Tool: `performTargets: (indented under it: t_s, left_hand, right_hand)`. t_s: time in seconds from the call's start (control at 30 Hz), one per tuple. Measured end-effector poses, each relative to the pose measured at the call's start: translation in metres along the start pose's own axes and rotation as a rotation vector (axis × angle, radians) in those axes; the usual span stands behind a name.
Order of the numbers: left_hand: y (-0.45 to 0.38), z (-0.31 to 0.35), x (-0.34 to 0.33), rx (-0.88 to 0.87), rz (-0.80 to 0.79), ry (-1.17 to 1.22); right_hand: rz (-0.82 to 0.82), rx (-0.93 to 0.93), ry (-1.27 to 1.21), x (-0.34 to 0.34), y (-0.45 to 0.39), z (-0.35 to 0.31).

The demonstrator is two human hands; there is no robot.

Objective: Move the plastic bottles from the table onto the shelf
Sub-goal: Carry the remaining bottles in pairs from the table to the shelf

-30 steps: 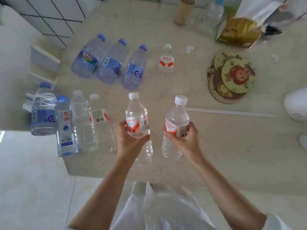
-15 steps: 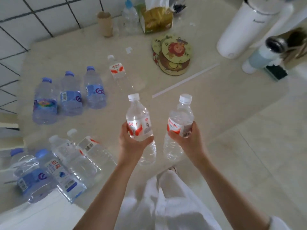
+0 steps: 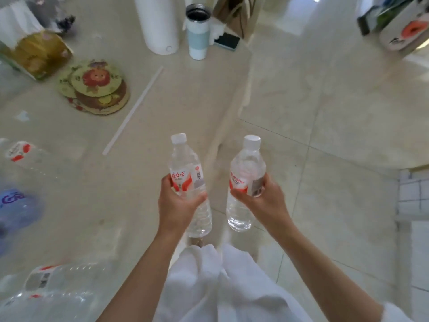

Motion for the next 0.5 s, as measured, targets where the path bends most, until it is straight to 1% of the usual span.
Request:
performTargets:
  t_s: [0.13,0.23,0.4,0.5]
  left_hand:
    - [0.024,0.019,-0.073,-0.033,-0.146,-0.012]
    - [0.055,0.031,-0.14,-0.079,-0.292,-0.065]
    - [0.125,0.05,-0.249,-0.165,-0.478,-0.144]
    - [0.165,0.054,-0.309,-0.193,-0.589,-0.161]
  right_hand:
    - [0.112,-0.1,-0.15,0.067,0.015,0.051]
    - [0.217,-0.162,-0.233,0.126,0.033,0.1]
    - [0.371,-0.259,-0.309,0.224,0.077,0.182]
    - [0.439,-0.314,-0.335,0.269,0.102,0.224]
Point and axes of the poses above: each hand's wrist, its own y-axis away from the middle knuckle, its own x-axis out of the back of the hand, z = x × y, the point moved 9 cm from there along -y, towards the middle knuckle, and after that the axes turned 9 degrees about -x, right-handed, at the moved point
